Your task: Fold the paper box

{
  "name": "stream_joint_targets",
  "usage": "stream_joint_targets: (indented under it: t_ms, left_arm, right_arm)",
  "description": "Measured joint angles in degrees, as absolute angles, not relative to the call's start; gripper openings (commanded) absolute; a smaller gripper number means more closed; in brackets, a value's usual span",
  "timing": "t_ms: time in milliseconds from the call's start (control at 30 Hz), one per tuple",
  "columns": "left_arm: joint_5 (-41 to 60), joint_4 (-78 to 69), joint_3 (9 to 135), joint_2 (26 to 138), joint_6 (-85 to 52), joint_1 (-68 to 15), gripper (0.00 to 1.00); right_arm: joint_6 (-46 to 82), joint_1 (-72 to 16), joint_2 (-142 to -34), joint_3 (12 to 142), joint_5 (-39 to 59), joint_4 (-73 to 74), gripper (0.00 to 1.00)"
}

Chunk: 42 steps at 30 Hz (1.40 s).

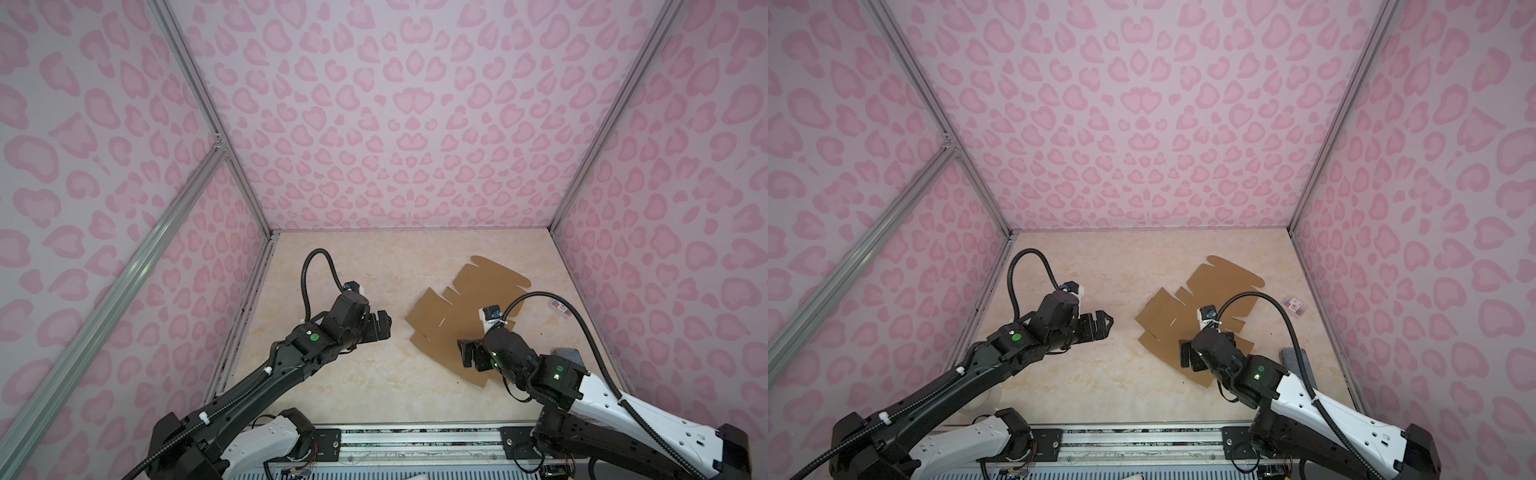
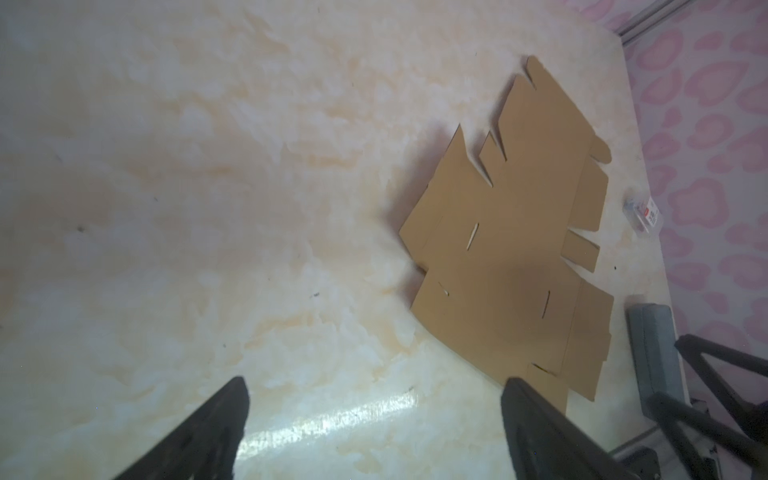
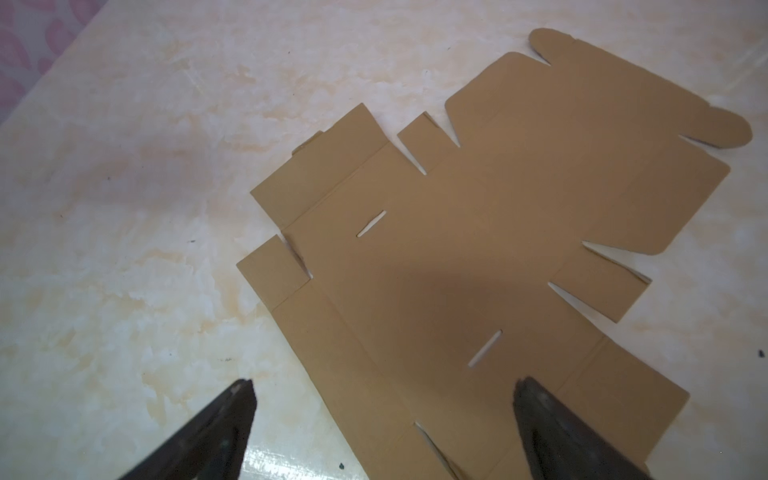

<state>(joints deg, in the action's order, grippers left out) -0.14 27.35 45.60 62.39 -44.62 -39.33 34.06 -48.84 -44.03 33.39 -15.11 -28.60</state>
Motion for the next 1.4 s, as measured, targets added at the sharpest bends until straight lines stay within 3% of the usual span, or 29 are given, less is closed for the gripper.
stream_joint_targets:
  t_ms: [167,400,767,967,1400]
  left_arm:
    - [7.2,21.6,40.7,66.3,-51.4,-40.6,0.98]
    - [15.7,8.3,38.9,75.7,-57.1,-42.2,0.99]
    - [18.1,1.6,45.8,88.5,-53.5,-42.5,0.75]
    - [17.5,1.5,45.8,91.1,-52.2,-42.6,0.7]
    - [16.7,-1.8,47.2,96.2,-51.4,-42.7,0.42]
  right_arm:
    - [35.4,-40.5,-39.0,31.7,-7.7,-28.6,0.99]
    - [35.4,-38.9,-37.5,30.6,-0.8,-26.6,0.99]
    - [34.3,-38.6,-34.4,30.7,3.0,-24.8,0.99]
    - [33.5,-37.9,-33.1,30.9,3.5,-24.7,0.99]
    - [33.3,-37.3,-32.6,30.9,6.2,-23.5,0.99]
